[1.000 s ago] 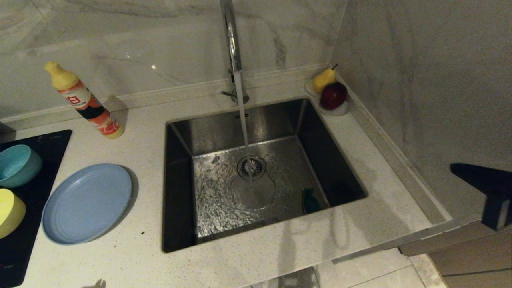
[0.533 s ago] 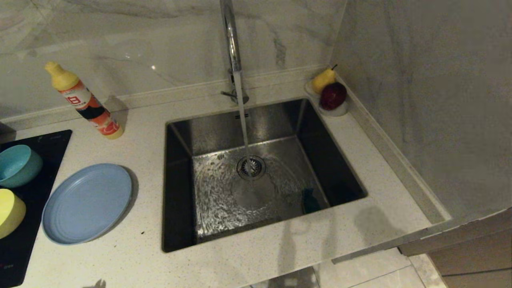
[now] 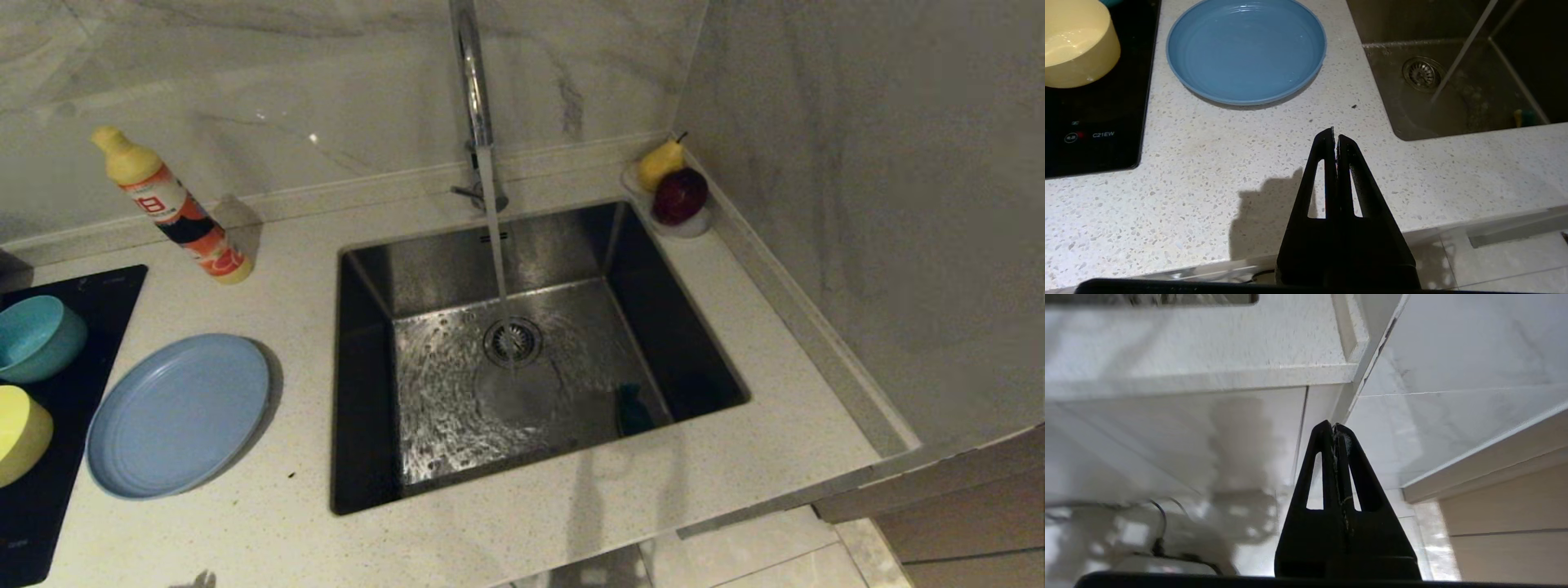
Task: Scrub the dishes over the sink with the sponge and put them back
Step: Turn off the faucet
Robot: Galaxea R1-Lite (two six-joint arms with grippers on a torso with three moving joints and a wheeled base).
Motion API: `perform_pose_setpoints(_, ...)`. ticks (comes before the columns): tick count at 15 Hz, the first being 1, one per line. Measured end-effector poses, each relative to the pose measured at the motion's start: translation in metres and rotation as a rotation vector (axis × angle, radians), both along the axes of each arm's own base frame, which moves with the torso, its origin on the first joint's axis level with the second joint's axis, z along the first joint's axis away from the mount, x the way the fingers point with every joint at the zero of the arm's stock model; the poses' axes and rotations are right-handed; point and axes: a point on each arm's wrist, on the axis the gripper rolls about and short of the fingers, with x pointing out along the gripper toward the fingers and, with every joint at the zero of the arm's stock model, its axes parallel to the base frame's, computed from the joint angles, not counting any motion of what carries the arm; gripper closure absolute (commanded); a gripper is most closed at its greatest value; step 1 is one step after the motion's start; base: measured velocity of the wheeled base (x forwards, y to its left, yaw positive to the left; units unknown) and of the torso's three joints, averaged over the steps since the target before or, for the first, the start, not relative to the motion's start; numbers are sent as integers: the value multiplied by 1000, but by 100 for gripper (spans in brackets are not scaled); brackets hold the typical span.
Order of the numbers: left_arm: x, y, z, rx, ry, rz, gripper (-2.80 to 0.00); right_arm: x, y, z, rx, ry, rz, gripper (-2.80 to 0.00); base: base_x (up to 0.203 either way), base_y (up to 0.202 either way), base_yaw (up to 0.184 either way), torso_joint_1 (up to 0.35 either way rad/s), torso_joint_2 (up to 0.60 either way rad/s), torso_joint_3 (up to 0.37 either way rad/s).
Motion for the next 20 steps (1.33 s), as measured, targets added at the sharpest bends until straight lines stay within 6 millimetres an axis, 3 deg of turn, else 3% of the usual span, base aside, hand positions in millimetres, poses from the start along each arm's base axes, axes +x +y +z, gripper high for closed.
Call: perform_pose_setpoints(20,0,0,-1,3,12,-1,0,-2,0,-3,46,-27,2,0,0,0,0,0,0,0)
